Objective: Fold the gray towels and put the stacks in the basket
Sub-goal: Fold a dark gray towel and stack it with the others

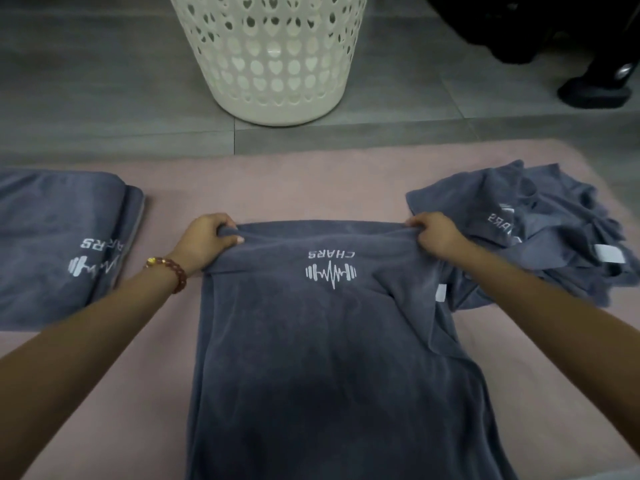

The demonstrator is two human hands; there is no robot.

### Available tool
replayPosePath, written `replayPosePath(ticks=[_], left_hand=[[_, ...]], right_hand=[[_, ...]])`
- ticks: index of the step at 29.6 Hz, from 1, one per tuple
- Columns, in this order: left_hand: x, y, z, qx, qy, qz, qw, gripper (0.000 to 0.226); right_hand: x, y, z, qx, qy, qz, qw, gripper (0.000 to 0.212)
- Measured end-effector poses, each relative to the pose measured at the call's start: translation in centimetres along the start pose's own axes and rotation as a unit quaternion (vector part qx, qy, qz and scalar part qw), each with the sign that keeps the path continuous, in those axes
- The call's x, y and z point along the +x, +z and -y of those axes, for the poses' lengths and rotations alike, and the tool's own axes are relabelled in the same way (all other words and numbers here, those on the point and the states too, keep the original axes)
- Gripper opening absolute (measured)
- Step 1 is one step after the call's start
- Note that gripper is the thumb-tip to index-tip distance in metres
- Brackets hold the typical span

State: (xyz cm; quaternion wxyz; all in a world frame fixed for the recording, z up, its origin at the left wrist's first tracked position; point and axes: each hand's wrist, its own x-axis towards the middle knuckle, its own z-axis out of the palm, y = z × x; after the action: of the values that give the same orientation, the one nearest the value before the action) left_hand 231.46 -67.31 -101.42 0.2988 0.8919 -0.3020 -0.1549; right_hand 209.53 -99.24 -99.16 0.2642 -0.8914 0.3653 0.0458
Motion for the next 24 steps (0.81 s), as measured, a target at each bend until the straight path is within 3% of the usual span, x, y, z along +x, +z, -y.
replayPosePath(ticks=[2, 5, 9, 13, 16, 18, 21, 24], left_hand=[[0.0, 0.2, 0.7, 0.053, 0.012, 0.009, 0.999, 0.013], [0.2, 0.4, 1.1, 0.083, 0.048, -0.005, 0.995, 0.013], [0.4, -0.4, 1.1, 0.137, 0.041, 0.084, 0.986, 0.022], [0.8, -1.8, 0.5, 0.147, 0.088, 0.161, 0.972, 0.021], [0.7, -2.2, -0.2, 0.192, 0.103, 0.122, 0.968, 0.021], [0.4, -2.8, -0.8, 0.168, 0.109, 0.101, 0.975, 0.022], [-0.4, -4.0, -1.6, 0.026, 0.099, 0.112, 0.988, 0.026], [-1.1, -5.1, -1.5, 0.003, 0.113, 0.084, 0.99, 0.031]], right_hand=[[-0.6, 1.2, -0.1, -0.093, -0.062, 0.011, 0.994, 0.045], [-0.7, 2.0, -0.2, -0.084, -0.074, -0.007, 0.994, 0.033], [0.2, 1.3, 0.0, -0.144, -0.038, 0.032, 0.988, 0.031], [0.7, -0.4, 0.2, -0.211, -0.075, 0.071, 0.972, 0.025], [0.5, -1.6, 0.8, -0.215, -0.078, 0.116, 0.967, 0.021], [-0.1, -2.5, 0.9, -0.201, -0.089, 0.137, 0.966, 0.021], [-1.7, -4.2, 0.3, -0.136, -0.148, 0.114, 0.973, 0.028], [-3.7, -6.0, -0.7, -0.04, -0.178, 0.084, 0.98, 0.032]])
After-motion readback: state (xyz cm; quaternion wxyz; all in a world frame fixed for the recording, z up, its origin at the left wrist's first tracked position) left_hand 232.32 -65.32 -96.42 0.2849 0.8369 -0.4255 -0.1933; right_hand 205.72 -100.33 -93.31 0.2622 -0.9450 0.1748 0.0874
